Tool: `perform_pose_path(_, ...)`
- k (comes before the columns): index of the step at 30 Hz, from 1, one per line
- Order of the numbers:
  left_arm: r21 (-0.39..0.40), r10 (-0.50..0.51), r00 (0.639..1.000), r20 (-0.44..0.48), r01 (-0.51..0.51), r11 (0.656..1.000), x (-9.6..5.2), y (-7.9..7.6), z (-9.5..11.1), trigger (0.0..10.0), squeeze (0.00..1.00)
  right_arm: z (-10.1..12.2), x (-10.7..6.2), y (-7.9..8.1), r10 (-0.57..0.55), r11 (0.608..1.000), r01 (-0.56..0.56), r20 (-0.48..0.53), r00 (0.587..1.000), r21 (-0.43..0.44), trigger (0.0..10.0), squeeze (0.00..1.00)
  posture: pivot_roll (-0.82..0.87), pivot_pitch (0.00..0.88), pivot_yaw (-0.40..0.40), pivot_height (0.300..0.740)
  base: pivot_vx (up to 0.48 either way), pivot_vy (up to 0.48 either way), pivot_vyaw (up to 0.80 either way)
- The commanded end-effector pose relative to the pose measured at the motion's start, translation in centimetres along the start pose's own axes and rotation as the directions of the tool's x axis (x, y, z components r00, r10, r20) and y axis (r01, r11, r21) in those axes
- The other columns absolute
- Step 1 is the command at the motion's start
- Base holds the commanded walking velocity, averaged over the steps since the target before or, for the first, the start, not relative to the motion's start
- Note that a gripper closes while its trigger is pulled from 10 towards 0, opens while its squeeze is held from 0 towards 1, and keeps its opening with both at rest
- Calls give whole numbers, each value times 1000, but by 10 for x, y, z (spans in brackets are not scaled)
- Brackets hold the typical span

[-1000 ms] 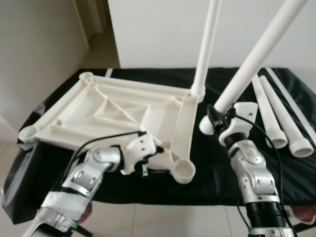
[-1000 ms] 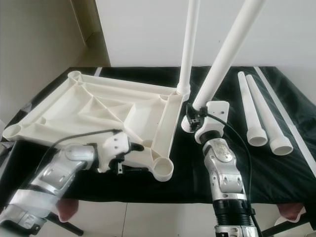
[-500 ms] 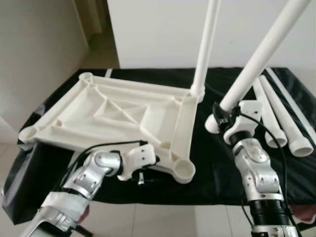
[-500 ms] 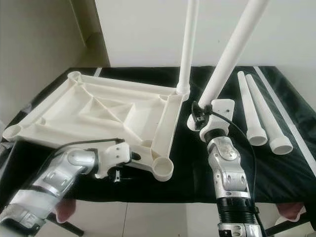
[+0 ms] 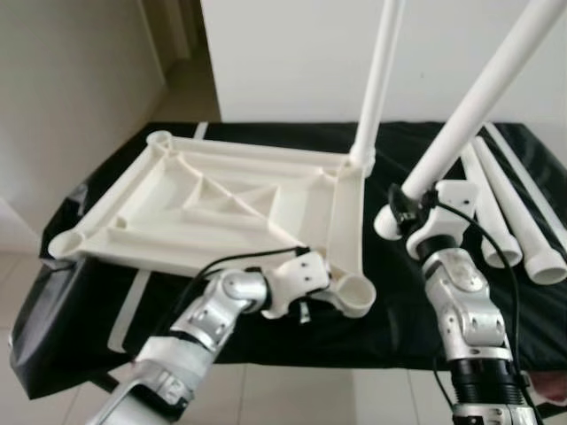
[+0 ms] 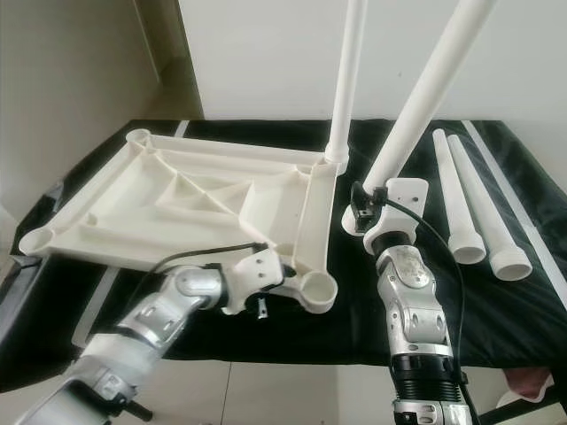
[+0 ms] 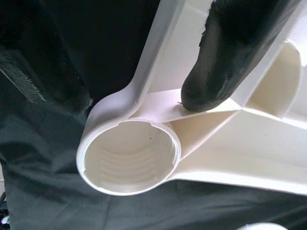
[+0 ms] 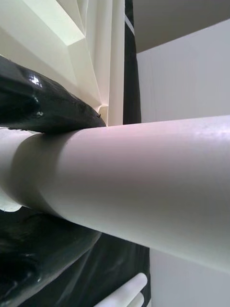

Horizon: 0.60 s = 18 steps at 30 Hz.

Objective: Building children table

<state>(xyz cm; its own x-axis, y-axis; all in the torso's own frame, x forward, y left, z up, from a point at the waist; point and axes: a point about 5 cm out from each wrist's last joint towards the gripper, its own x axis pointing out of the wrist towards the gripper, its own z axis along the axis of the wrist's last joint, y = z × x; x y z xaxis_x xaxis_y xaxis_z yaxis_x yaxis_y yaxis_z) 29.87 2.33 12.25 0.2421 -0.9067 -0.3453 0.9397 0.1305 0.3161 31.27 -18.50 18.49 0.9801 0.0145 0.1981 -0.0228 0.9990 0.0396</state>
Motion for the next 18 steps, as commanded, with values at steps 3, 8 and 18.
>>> perform_pose_path(3, 31, 69, 997, 18, -69, 997, 15, 2, 10, 10000, 0, 3, -1, -1, -5, 1000, 5, 7, 1000, 0, 10000, 0, -52, 0, 50, 740, 0, 0, 0)
perform_pose_path(8, 15, 74, 996, 58, -75, 997, 37, -6, 22, 10000, 0, 3, -1, -2, -11, 1000, 11, 6, 1000, 2, 10000, 0, -56, 0, 50, 740, 0, 0, 0)
perform_pose_path(18, -8, 99, 984, 146, -98, 995, 67, -17, 50, 10000, 0, 4, 0, -3, -23, 1000, 23, 0, 1000, 7, 10000, 0, -48, 0, 44, 740, 0, 0, 0)
